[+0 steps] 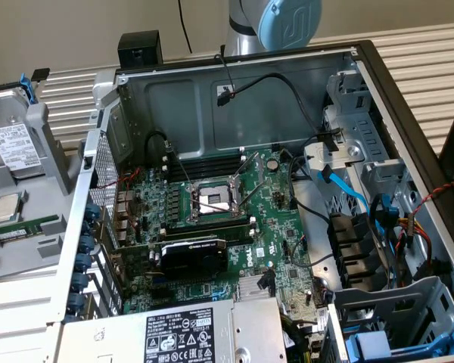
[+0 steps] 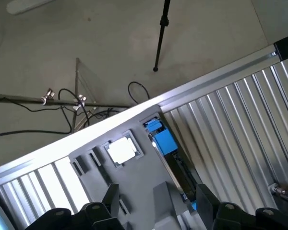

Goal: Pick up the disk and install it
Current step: 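Pick up the disk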

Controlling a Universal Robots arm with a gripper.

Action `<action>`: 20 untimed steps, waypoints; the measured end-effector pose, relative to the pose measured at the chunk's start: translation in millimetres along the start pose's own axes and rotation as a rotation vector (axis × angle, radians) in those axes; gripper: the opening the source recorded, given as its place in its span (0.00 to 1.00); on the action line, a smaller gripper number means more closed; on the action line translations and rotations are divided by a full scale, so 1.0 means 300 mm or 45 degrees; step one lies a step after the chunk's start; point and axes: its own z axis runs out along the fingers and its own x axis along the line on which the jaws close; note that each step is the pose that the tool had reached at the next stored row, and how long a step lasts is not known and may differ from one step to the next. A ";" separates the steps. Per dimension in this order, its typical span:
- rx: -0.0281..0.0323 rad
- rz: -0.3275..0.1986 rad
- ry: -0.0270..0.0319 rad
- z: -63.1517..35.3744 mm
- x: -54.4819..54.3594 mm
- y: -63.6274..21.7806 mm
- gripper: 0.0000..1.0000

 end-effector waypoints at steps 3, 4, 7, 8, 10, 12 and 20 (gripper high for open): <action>0.0010 -0.063 -0.0012 0.003 -0.001 0.000 0.74; 0.0015 -0.086 -0.0017 0.004 -0.001 0.001 0.74; 0.0026 -0.155 -0.0031 0.008 -0.002 0.001 0.74; 0.0028 -0.177 -0.0035 0.009 -0.002 0.001 0.74; 0.0035 -0.223 -0.0045 0.010 -0.002 0.001 0.74; 0.0043 -0.270 -0.0054 0.012 -0.003 0.002 0.74; 0.0074 -0.454 -0.0093 0.013 -0.003 0.002 0.74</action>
